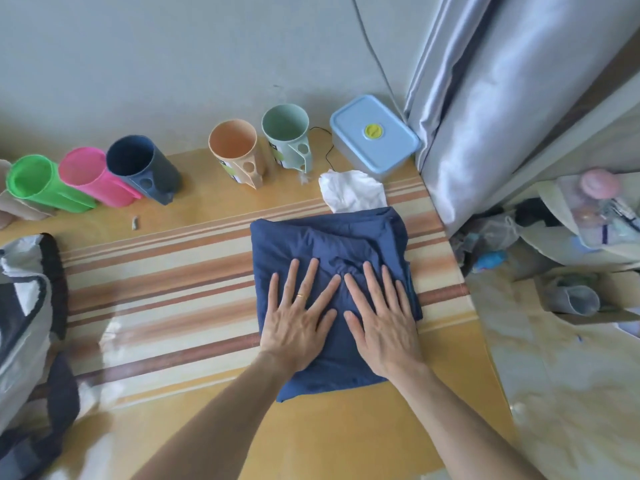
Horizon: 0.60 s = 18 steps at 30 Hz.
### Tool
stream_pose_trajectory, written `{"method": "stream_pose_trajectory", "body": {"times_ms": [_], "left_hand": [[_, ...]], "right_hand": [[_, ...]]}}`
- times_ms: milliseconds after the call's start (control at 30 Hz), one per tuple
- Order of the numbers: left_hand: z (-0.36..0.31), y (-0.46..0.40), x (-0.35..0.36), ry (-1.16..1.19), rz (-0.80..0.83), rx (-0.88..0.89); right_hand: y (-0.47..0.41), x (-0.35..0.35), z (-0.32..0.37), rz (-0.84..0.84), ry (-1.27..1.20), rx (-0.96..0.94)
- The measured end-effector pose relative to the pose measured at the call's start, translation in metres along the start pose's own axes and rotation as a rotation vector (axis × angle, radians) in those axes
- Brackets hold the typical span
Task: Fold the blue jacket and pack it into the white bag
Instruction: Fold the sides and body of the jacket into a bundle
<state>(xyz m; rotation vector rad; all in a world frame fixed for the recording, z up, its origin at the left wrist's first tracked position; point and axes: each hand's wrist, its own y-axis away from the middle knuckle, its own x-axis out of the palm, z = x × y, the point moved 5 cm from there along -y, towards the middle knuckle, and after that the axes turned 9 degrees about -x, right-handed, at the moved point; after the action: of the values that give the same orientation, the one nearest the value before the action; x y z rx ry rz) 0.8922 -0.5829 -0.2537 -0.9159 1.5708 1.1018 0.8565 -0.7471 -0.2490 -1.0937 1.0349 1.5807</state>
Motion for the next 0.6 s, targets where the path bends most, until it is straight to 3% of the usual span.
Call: {"method": "stream_pose_trajectory", "body": {"times_ms": [133,233,333,500,600], "left_hand": [[-0.001,-0.001,-0.001,-0.019,-0.030,-0.001],[-0.005,0.018,-0.019,0.056,-0.108,-0.055],[-0.015,0.039,-0.016,0.083,-0.088,-0.104],[-0.021,0.031,0.002,0.127,0.035,-0.103],[-0.019,0.029,0.004,0.207,0.044,-0.079]], "right_hand": [[0.002,-0.008,-0.002,-0.083,-0.090,0.063],[0.018,-0.036,-0.022,-0.261,-0.232,0.389],[0.025,-0.043,-0.043,-0.256,-0.583,0.657],[0.005,-0.050,-0.032,-0.186,-1.037,0.602],[-0.006,-0.072,-0.003,-0.183,-0.900,0.367]]}}
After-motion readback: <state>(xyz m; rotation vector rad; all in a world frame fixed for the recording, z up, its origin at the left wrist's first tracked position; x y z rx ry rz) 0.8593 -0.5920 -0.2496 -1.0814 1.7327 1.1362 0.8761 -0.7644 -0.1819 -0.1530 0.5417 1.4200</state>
